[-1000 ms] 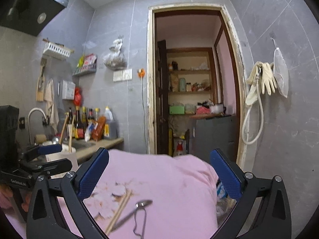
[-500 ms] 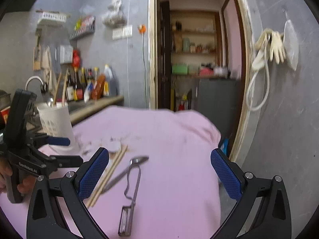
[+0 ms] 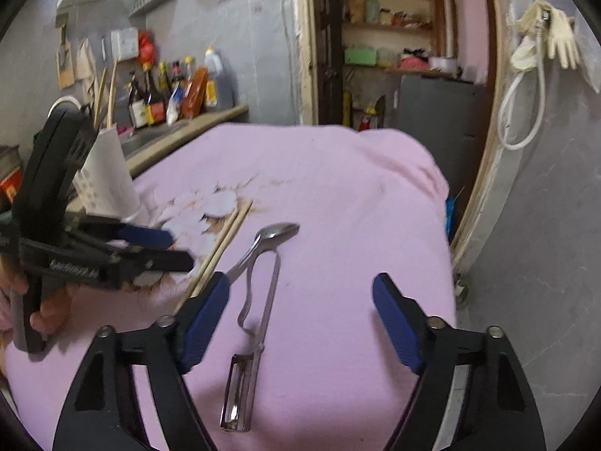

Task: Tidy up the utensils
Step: 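Move both grippers back over the remaining utensils on the pink cloth, then grasp a wooden chopstick with the left gripper while the right grasps the metal tongs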

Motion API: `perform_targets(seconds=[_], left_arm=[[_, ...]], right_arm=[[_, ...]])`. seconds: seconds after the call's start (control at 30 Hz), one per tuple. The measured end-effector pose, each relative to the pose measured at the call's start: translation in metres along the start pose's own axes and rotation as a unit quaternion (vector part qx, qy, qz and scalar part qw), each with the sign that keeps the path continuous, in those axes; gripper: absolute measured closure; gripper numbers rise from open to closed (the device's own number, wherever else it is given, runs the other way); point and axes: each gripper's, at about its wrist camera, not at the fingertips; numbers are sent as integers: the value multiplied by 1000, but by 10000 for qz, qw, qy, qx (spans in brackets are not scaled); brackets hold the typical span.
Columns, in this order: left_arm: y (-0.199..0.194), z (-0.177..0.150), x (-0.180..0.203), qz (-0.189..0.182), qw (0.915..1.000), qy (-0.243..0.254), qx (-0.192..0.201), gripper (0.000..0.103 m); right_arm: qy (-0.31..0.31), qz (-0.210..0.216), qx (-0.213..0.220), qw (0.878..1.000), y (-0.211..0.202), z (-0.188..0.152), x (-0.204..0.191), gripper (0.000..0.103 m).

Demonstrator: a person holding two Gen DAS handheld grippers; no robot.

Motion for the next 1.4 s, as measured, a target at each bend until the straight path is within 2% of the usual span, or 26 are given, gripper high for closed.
perform_targets(seconds=[0.07, 0.17, 0.37, 0.57, 0.7, 0.8, 0.97, 1.2, 1.4], left_arm=[[1, 4, -2, -76, 9999, -52, -64, 69], [9, 12, -7, -193, 9994, -199, -225, 80], [12, 23, -17, -315, 9980, -432, -331, 92], [17, 33, -19, -413, 9971, -486, -410, 92], [19, 38, -18, -334, 9975, -442, -431, 92], [20, 39, -15, -207, 9980, -404, -431, 96], [22, 41, -18, -215, 9971, -552, -484, 99], [17, 39, -18, -180, 9956, -552, -736, 100], [6, 22, -13, -47, 9963, -411, -756, 100]], right_arm=[[-52, 62, -146, 9999, 6, 1, -2, 44], [-117, 144, -353, 9992, 16, 3, -4, 54], [-171, 200, -540, 9982, 25, 7, -7, 59], [-235, 128, -622, 9977, 32, 13, -11, 63], [-297, 119, -654, 9973, 35, 14, -13, 64], [-366, 109, -676, 9970, 36, 15, -14, 64], [-582, -76, -800, 9951, 42, 18, -23, 64], [-685, -509, -1073, 9906, 53, 29, -30, 78], [-372, -246, -1169, 9921, 47, 29, -21, 82]])
Point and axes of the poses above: each gripper's, at about its wrist camera, not at the fingertips, and y roughly the way its jaws point, x to its right, z to its top, and after that the axes turned 14 degrees about -x, right-handed
